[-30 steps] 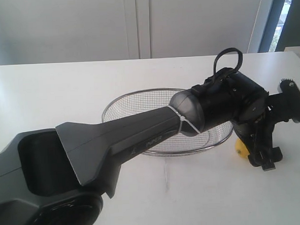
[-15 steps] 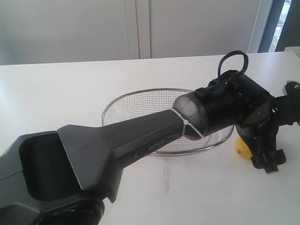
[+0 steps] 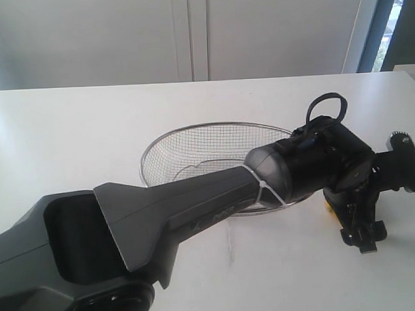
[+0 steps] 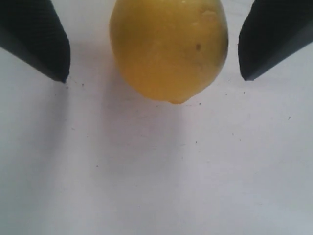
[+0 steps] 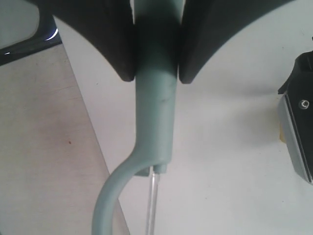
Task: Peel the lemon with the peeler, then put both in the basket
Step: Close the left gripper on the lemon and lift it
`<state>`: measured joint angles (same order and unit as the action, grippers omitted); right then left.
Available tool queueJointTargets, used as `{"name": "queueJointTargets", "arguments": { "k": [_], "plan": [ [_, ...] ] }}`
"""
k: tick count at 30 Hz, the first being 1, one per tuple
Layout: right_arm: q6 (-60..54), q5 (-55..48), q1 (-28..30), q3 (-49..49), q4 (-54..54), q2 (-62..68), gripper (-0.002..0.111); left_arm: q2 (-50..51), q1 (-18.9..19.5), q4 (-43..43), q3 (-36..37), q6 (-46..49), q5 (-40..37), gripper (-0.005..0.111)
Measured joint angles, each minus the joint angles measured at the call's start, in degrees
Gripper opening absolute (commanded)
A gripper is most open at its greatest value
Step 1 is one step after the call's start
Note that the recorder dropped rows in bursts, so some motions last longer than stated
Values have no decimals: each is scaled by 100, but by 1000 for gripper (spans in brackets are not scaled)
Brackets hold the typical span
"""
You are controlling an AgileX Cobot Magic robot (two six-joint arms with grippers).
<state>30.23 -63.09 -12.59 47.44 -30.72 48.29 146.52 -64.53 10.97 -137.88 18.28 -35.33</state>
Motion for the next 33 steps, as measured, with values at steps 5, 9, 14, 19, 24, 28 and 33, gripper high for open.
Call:
{"name": "queueJointTargets", "arguments": {
  "k": [5,9,14,19,24,28,33],
  "plan": [
    [12,0,0,0,0,0,0,70,0,26,-13,-19,-13,90],
    [12,0,0,0,0,0,0,70,0,26,-23,-19,-61,72],
    [19,0,0,0,0,0,0,70,10,123,-44,-19,-37,33],
    [19,0,0,0,0,0,0,46,10,88,-48,-19,-53,0],
    [19,0,0,0,0,0,0,-300,-198,-29,-27,-19,-247,0],
    [19,204,0,0,-54,-37,0,-960,-224,-121,-38,-64,-1076,0],
    [57,238,0,0,-158,-48,0,-1331,178,-367,-38,-102,-2004,0]
  ]
}}
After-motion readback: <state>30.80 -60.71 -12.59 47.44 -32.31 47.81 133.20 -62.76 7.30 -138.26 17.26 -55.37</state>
